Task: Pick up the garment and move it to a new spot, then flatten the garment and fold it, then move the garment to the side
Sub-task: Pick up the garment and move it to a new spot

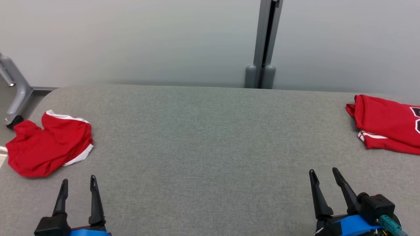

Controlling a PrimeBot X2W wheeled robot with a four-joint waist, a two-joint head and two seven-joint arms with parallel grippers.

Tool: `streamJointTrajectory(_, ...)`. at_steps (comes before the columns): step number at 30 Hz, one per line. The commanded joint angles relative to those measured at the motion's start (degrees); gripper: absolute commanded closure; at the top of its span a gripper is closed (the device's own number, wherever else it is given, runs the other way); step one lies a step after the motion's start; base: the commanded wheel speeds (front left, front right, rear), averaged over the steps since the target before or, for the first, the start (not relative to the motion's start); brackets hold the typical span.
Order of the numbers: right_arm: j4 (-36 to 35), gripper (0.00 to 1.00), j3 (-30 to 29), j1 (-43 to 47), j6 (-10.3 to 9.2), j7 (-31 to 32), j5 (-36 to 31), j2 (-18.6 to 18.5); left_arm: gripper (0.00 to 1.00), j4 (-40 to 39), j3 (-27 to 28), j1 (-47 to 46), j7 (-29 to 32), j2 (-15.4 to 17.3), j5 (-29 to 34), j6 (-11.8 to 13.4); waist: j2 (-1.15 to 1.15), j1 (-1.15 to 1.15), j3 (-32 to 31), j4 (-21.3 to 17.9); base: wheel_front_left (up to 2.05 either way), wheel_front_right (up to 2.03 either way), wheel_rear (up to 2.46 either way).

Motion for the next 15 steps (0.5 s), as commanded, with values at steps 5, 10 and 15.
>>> streamJointTrajectory(5, 0.5, 0.00, 0.4, 0.6, 0.01, -0.1, 0.5, 0.0, 0.00, -0.6, 0.3, -0.2, -0.1, 0.6, 0.2, 0.8, 0.00, 0.00, 0.5, 3.7, 0.00, 0.00, 0.00)
streamJointTrajectory(10, 0.9, 0.00, 0.2, 0.5, 0.01, -0.2, 0.9, 0.0, 0.00, -0.6, 0.5, -0.4, 0.0, 1.0, -0.2, 1.1, 0.00, 0.00, 0.7, 7.8, 0.00, 0.00, 0.00)
streamJointTrajectory(15, 1.4, 0.00, 0.4, 0.4, 0.01, -0.5, 1.3, 0.0, 0.00, 0.0, 0.5, -1.0, 0.0, 1.3, -0.6, 1.2, 0.00, 0.00, 0.7, 12.0, 0.00, 0.00, 0.00)
